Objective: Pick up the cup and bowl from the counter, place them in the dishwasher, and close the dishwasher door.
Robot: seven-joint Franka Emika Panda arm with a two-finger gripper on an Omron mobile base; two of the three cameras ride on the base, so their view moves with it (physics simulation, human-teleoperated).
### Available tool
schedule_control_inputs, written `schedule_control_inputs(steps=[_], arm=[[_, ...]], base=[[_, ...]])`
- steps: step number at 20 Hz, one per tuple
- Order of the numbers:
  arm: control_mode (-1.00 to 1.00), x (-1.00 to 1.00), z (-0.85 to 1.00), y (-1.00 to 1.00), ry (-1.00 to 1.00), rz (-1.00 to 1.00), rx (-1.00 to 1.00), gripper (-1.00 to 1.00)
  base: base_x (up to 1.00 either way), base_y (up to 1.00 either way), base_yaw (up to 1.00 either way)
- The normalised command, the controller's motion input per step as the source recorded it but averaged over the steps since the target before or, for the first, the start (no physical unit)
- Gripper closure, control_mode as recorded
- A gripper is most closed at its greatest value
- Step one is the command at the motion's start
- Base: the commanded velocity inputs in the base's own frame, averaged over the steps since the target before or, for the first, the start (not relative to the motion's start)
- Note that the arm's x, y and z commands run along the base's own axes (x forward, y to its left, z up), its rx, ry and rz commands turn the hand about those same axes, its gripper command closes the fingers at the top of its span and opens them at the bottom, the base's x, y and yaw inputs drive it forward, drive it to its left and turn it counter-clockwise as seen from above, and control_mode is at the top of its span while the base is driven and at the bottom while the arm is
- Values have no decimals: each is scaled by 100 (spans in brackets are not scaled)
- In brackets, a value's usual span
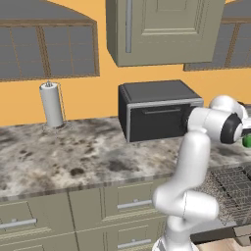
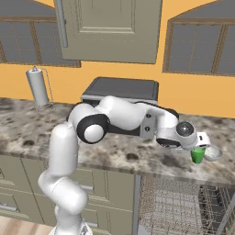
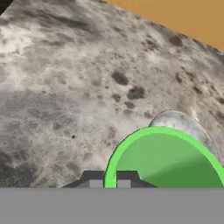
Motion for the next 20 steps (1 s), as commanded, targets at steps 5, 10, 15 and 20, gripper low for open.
schedule_control_inputs(steps=[5, 10, 15, 20], arm=[[-100, -74, 11, 0, -24, 0, 0, 100], [-100, -43, 7, 0, -21, 0, 0, 100], [-100, -28, 1, 0, -20, 0, 0, 100], [-100, -50, 7, 2, -22, 0, 0, 100]], base=[[0, 0, 0], [0, 0, 0], [0, 0, 0], [0, 0, 0]])
